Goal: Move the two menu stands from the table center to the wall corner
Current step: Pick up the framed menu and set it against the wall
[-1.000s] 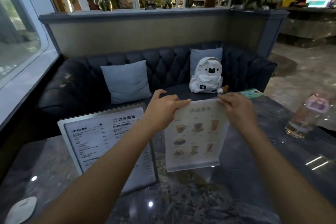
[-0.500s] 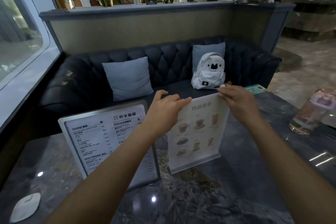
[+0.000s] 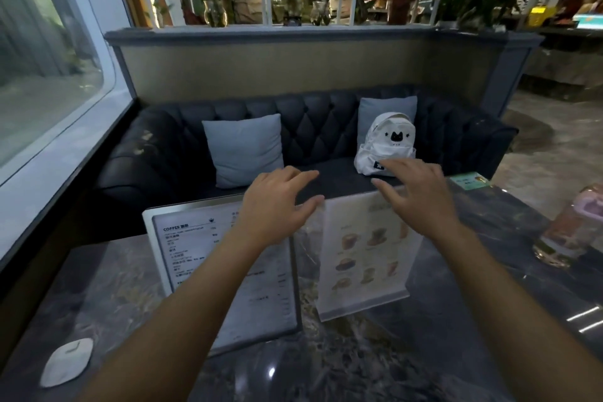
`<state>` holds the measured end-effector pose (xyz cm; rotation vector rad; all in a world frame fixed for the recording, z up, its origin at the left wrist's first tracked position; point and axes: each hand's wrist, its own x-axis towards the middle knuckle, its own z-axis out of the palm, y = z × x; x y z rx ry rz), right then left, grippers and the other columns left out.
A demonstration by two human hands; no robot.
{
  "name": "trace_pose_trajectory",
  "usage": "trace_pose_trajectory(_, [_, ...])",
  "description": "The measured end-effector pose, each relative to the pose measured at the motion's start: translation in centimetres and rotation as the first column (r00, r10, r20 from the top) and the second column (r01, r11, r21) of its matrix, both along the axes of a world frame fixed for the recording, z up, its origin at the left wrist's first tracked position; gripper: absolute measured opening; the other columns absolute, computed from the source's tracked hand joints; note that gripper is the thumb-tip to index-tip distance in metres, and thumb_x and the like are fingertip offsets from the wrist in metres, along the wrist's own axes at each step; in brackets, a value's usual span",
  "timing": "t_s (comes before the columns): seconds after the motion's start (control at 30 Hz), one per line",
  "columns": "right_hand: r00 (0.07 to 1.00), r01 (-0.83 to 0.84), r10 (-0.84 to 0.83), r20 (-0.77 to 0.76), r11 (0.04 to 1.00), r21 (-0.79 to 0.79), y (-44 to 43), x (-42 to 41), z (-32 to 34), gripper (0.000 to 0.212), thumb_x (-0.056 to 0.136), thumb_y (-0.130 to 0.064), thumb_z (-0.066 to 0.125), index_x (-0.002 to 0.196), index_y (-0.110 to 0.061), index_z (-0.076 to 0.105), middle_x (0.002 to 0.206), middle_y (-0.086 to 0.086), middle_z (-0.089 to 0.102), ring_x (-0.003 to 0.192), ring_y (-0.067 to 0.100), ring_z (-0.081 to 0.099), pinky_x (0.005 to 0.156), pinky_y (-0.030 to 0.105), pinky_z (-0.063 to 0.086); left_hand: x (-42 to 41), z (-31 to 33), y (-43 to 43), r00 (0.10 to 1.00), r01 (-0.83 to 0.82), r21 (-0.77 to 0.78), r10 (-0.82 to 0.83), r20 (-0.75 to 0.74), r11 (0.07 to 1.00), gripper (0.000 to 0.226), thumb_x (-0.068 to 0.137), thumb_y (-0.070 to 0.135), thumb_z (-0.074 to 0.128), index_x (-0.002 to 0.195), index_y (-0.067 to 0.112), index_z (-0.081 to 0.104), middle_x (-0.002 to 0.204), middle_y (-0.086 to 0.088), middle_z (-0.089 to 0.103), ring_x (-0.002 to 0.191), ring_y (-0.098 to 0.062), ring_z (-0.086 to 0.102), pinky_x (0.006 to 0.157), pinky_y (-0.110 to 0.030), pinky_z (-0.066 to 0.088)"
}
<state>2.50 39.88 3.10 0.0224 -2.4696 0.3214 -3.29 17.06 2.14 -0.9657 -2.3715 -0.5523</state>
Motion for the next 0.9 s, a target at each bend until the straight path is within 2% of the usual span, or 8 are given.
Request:
trace_pose_trajectory(0.23, [0.982,-0.176,0.175,0.076,0.984,-0.003,-7.6,-2.3,1.4,0.037,0.089,-0.028,0.053,0.121,-0.009,0.054,0.120,0.011,0.062,0.109,0.029,0.054,0.091,0.046,0.043,-0.7,0.4,-7.8,0.981,-0.192,0.039,0.192,0.005,0.981,0.037,0.088,0.035,0.055,0.121,0.018,0.056,0.105,-0.009,0.067,0.093,-0.027,0.060,0.079,-0.038,0.045])
trace_pose_trajectory(0.43, [0.956,-0.240,0.230,0.182,0.970,0.039,-12.8,-4.3,0.6,0.041,0.091,-0.032,0.049,0.126,-0.012,0.048,0.128,0.008,0.055,0.113,0.026,0.050,0.091,0.041,0.041,-0.3,-0.2,-13.3,0.947,-0.320,0.036,0.320,0.009,0.947,0.039,0.087,0.036,0.055,0.122,0.019,0.055,0.108,-0.008,0.066,0.096,-0.027,0.059,0.083,-0.039,0.044])
trace_pose_trajectory(0.6, [0.944,-0.216,0.200,0.261,0.976,0.032,-14.6,-5.2,-1.1,0.043,0.091,-0.033,0.048,0.128,-0.012,0.044,0.131,0.009,0.051,0.116,0.027,0.047,0.092,0.040,0.038,-0.2,-1.3,-16.4,0.934,-0.358,0.040,0.357,0.031,0.933,0.037,0.086,0.032,0.058,0.120,0.016,0.058,0.110,-0.009,0.065,0.101,-0.028,0.057,0.087,-0.039,0.041])
trace_pose_trajectory(0.67, [0.947,-0.185,0.184,0.263,0.982,-0.018,-14.9,-5.1,-1.9,0.046,0.091,-0.032,0.047,0.132,-0.011,0.040,0.133,0.011,0.049,0.118,0.029,0.045,0.093,0.042,0.038,-0.2,-1.9,-17.0,0.934,-0.357,0.061,0.354,0.057,0.932,0.037,0.086,0.030,0.059,0.120,0.015,0.058,0.114,-0.010,0.064,0.106,-0.027,0.055,0.090,-0.039,0.040])
trace_pose_trajectory(0.73, [0.960,-0.128,0.158,0.231,0.982,-0.142,-15.2,-4.7,-2.9,0.053,0.091,-0.030,0.048,0.137,-0.011,0.031,0.138,0.014,0.043,0.120,0.031,0.043,0.095,0.043,0.040,0.0,-2.8,-17.5,0.936,-0.347,0.121,0.335,0.109,0.930,0.041,0.086,0.028,0.059,0.124,0.016,0.054,0.121,-0.010,0.059,0.113,-0.025,0.051,0.095,-0.038,0.039])
trace_pose_trajectory(0.83, [0.974,-0.056,0.133,0.184,0.927,-0.371,-15.8,-3.8,-4.9,0.062,0.091,-0.031,0.048,0.142,-0.012,0.018,0.144,0.017,0.034,0.126,0.032,0.038,0.100,0.042,0.036,0.4,-4.6,-18.0,0.937,-0.325,0.291,0.265,0.229,0.900,0.052,0.086,0.029,0.060,0.134,0.023,0.041,0.131,-0.009,0.049,0.120,-0.020,0.045,0.100,-0.038,0.038])
trace_pose_trajectory(0.9, [0.969,-0.058,0.162,0.186,0.883,-0.466,-16.3,-3.3,-6.6,0.065,0.090,-0.034,0.049,0.142,-0.014,0.016,0.145,0.015,0.034,0.128,0.030,0.038,0.105,0.043,0.036,1.0,-6.3,-18.3,0.915,-0.367,0.406,0.246,0.320,0.837,0.060,0.084,0.031,0.062,0.137,0.028,0.033,0.133,-0.004,0.047,0.119,-0.012,0.042,0.099,-0.033,0.037])
